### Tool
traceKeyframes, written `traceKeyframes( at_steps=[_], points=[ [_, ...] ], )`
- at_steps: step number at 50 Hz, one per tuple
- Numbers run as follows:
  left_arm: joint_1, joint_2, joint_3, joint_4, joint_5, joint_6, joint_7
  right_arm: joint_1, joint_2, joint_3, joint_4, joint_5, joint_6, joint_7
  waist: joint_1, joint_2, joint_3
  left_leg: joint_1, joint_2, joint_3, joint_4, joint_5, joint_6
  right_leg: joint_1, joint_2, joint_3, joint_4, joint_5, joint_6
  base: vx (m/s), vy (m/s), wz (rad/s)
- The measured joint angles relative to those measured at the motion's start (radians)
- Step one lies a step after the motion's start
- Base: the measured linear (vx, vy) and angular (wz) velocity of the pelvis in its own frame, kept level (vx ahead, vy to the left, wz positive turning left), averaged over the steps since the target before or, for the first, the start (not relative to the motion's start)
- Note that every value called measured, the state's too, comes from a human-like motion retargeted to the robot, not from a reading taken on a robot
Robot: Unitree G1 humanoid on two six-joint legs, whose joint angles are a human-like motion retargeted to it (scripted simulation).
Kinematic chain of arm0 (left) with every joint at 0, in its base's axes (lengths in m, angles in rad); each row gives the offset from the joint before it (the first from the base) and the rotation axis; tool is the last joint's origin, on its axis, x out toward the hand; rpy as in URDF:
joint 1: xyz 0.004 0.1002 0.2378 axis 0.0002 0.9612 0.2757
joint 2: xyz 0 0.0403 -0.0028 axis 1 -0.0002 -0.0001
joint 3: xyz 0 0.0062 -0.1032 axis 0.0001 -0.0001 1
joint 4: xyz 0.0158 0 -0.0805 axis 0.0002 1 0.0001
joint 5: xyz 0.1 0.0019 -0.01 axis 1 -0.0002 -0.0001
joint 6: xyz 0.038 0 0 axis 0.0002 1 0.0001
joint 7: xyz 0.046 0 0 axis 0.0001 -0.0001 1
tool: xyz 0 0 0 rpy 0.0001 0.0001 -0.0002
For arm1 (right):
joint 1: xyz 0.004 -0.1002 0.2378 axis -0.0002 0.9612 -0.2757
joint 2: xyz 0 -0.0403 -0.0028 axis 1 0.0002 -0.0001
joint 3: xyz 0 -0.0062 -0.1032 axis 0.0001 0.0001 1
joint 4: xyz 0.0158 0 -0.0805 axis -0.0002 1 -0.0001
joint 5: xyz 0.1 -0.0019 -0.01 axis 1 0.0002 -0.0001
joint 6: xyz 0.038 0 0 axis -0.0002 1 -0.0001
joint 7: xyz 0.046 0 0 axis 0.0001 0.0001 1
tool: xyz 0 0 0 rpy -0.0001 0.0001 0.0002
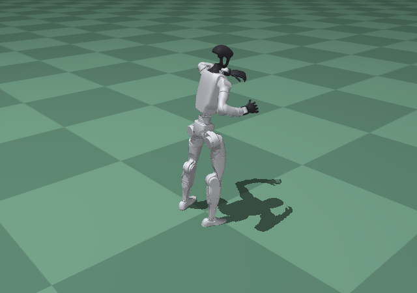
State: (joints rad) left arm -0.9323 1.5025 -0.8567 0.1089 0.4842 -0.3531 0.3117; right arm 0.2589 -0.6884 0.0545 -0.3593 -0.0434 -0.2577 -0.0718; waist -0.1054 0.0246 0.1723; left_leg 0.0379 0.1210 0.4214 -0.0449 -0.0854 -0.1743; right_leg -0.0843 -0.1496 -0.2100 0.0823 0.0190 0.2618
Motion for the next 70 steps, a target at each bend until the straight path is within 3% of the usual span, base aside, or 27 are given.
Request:
traceKeyframes(
  at_steps=[10,15,22,28,35,42,47,50,51,52,53,54,57,65,70],
  points=[
    [-0.068,-0.032,0.029,0.657,0.029,0.072,0.011,-0.063,-0.058,0.041,-0.004,0.001,-0.019,-0.023,-0.096,0.043,0.005,0.004,0.012,0.02,-0.009,0.009,0.0,-0.01,0.018,0.013,-0.007,0.006,0.0,0.0,-0.01,-0.07],
    [-0.214,-0.061,-0.089,0.833,0.0,0.082,0.037,-0.084,-0.09,0.064,0.008,-0.005,-0.023,-0.04,-0.157,0.063,0.014,0.008,0.026,0.046,-0.018,0.016,-0.004,-0.016,0.04,0.028,-0.025,0.022,0.0,-0.01,-0.04,-0.27],
    [-0.54,-0.16,-0.371,0.89,0.01,0.077,0.063,-0.078,-0.094,0.05,0.025,-0.005,-0.024,-0.06,-0.219,0.067,0.027,0.012,0.036,0.069,-0.03,0.026,-0.01,-0.02,0.059,0.038,-0.046,0.041,0.0,0.0,-0.01,-0.1],
    [-0.733,-0.239,-0.483,0.675,0.047,0.06,0.048,-0.052,-0.064,0.026,0.03,-0.002,-0.011,-0.037,-0.237,0.048,0.031,0.015,0.028,0.073,-0.029,0.021,-0.01,-0.017,0.05,0.04,-0.047,0.042,0.0,0.0,0.0,0.0],
    [-0.753,-0.233,-0.471,0.127,0.042,0.018,0.054,-0.037,-0.05,0.022,0.024,0.016,0.009,-0.013,-0.216,0.035,0.026,0.017,0.013,0.061,-0.02,0.008,-0.005,-0.014,0.027,0.036,-0.029,0.031,0.0,0.01,0.02,0.03],
    [-0.591,-0.153,-0.392,-0.391,0.01,-0.038,0.114,-0.04,-0.029,0.024,0.024,0.012,0.009,-0.027,-0.153,0.022,0.018,0.016,0.006,0.048,-0.011,-0.003,0.0,-0.011,0.015,0.032,-0.014,0.02,0.0,0.0,0.0,0.0],
    [-0.321,-0.065,-0.244,-0.514,-0.001,-0.069,0.158,-0.029,0.006,0.011,0.022,0.01,-0.007,-0.046,-0.086,0.003,0.016,0.016,0.005,0.042,-0.004,-0.009,0.001,-0.006,0.012,0.031,-0.01,0.015,0.0,0.0,0.0,0.0],
    [-0.124,-0.026,-0.113,-0.445,0.004,-0.068,0.174,-0.012,0.023,0.0,0.02,0.013,-0.018,-0.05,-0.044,-0.006,0.015,0.018,0.007,0.04,0.0,-0.011,0.002,-0.003,0.012,0.031,-0.008,0.012,0.0,0.0,0.0,0.0],
    [0.02,-0.071,-0.006,-0.425,-0.304,-0.123,0.048,-0.009,0.024,-0.004,0.02,0.031,-0.007,-0.043,-0.029,-0.005,0.018,0.02,0.006,0.039,0.002,-0.013,0.005,0.0,0.011,0.03,-0.007,0.012,0.0,0.0,0.0,0.0],
    [0.124,-0.083,0.081,-0.387,-0.406,-0.14,-0.002,-0.005,0.02,-0.006,0.018,0.039,-0.004,-0.039,-0.02,-0.001,0.019,0.021,0.006,0.037,0.003,-0.013,0.006,0.002,0.011,0.029,-0.007,0.011,0.0,0.0,0.0,0.0],
    [0.148,-0.029,0.126,-0.314,-0.095,-0.081,0.101,-0.003,0.007,-0.004,0.016,0.023,-0.018,-0.038,-0.025,0.005,0.017,0.019,0.01,0.037,0.003,-0.011,0.003,0.0,0.015,0.028,-0.006,0.01,0.0,0.0,0.0,0.0],
    [0.171,-0.007,0.151,-0.252,0.011,-0.055,0.129,0.002,0.004,-0.003,0.014,0.017,-0.023,-0.035,-0.023,0.006,0.014,0.018,0.012,0.037,0.004,-0.011,0.001,0.0,0.017,0.027,-0.005,0.009,0.0,0.0,0.0,0.0],
    [0.215,0.007,0.194,-0.07,0.015,-0.034,0.091,0.008,-0.002,0.003,0.006,0.018,-0.023,-0.021,-0.019,0.007,0.011,0.017,0.016,0.037,0.005,-0.01,0.001,-0.001,0.021,0.026,-0.005,0.008,0.0,0.0,0.0,0.0],
    [0.096,-0.001,0.172,0.39,0.046,0.018,0.055,-0.032,-0.056,0.042,-0.002,0.021,-0.026,-0.021,-0.098,0.033,0.015,0.016,0.022,0.038,-0.003,-0.001,0.001,-0.006,0.029,0.024,-0.005,0.01,0.0,0.0,0.0,0.0],
    [-0.154,-0.047,-0.016,0.638,0.055,0.048,0.072,-0.076,-0.103,0.068,0.005,0.016,-0.029,-0.038,-0.168,0.055,0.024,0.018,0.02,0.043,-0.014,0.007,0.003,-0.009,0.03,0.025,-0.01,0.014,0.0,0.0,0.0,0.0]
  ],
)
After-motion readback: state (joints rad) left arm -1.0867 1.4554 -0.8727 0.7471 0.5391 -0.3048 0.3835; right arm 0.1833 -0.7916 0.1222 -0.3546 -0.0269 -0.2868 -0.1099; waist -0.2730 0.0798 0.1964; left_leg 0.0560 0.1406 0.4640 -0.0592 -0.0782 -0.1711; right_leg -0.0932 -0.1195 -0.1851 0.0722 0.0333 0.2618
